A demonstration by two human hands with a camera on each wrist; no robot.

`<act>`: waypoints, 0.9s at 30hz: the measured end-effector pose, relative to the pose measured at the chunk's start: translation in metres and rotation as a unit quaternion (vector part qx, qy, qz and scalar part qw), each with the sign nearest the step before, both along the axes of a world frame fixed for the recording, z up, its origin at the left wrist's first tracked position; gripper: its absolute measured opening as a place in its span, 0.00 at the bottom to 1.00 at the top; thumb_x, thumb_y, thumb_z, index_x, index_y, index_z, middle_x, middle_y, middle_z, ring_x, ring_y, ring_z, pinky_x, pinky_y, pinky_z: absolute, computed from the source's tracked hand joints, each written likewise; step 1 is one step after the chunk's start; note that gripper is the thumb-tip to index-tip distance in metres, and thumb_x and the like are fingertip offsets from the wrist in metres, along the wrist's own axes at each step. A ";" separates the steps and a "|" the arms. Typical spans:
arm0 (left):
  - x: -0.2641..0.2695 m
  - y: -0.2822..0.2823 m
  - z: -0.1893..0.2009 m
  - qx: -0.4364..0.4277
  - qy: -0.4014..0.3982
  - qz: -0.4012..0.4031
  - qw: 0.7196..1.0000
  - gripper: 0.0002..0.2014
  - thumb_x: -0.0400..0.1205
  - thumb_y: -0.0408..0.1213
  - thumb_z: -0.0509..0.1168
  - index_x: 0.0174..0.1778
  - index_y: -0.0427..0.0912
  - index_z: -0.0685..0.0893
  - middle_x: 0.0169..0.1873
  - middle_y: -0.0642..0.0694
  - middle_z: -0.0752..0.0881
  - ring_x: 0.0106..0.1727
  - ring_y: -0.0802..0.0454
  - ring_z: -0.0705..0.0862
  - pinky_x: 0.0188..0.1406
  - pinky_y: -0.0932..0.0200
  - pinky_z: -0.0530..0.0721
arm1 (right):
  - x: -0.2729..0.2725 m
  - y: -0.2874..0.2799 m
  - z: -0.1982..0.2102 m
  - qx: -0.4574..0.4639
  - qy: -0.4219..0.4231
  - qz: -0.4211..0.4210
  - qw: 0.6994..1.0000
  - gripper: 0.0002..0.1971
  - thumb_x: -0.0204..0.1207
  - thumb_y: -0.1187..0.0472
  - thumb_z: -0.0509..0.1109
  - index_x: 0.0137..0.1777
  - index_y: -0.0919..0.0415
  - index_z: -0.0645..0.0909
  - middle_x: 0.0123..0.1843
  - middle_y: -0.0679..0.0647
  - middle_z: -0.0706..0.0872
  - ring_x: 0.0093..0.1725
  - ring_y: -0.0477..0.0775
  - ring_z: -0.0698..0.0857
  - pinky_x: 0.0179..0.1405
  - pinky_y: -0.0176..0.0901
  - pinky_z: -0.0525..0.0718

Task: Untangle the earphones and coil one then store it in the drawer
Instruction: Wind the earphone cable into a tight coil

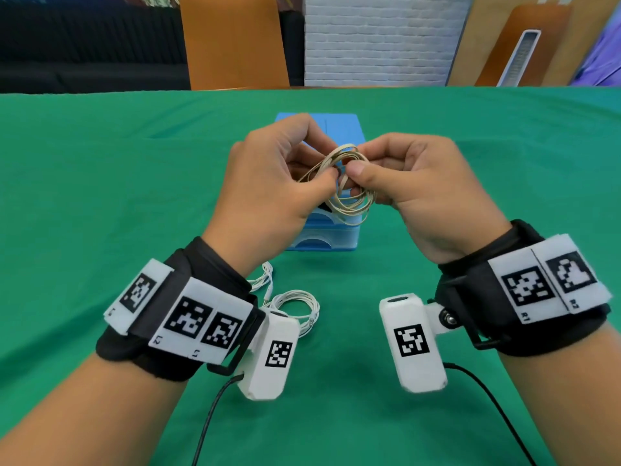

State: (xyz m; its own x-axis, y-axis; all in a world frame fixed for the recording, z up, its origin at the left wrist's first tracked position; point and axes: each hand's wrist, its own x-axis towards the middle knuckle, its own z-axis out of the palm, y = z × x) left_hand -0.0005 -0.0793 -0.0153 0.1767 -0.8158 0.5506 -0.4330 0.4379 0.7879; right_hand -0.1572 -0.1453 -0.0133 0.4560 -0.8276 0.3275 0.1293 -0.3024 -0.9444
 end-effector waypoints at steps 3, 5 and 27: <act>0.000 0.001 0.000 -0.001 0.016 -0.018 1.000 0.04 0.78 0.26 0.72 0.45 0.35 0.84 0.36 0.38 0.91 0.37 0.35 0.91 0.37 0.34 0.90 | -0.001 0.000 0.001 0.108 -0.008 0.033 0.994 0.10 0.76 0.66 0.73 0.57 0.64 0.86 0.45 0.58 0.89 0.44 0.54 0.83 0.50 0.49 0.75; 0.000 0.002 0.001 0.011 0.043 -0.037 0.998 0.05 0.79 0.25 0.71 0.47 0.35 0.83 0.38 0.36 0.90 0.35 0.39 0.90 0.40 0.31 0.89 | -0.002 0.000 0.005 0.196 -0.051 0.074 0.977 0.15 0.77 0.68 0.69 0.64 0.60 0.81 0.45 0.56 0.87 0.43 0.52 0.82 0.46 0.44 0.76; 0.003 -0.004 -0.002 0.012 0.116 -0.067 0.991 0.11 0.84 0.21 0.66 0.60 0.33 0.87 0.46 0.36 0.89 0.38 0.58 0.84 0.46 0.62 0.84 | 0.000 -0.008 0.000 -0.160 0.103 -0.169 0.967 0.09 0.61 0.65 0.75 0.42 0.55 0.85 0.36 0.52 0.89 0.30 0.53 0.84 0.34 0.54 0.87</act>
State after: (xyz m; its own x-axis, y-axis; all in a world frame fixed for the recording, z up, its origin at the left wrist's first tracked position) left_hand 0.0028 -0.0828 -0.0178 0.1854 -0.8534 0.4872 -0.1773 0.4586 0.8708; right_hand -0.1577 -0.1530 -0.0132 0.2603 -0.8123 0.5219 -0.2082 -0.5750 -0.7912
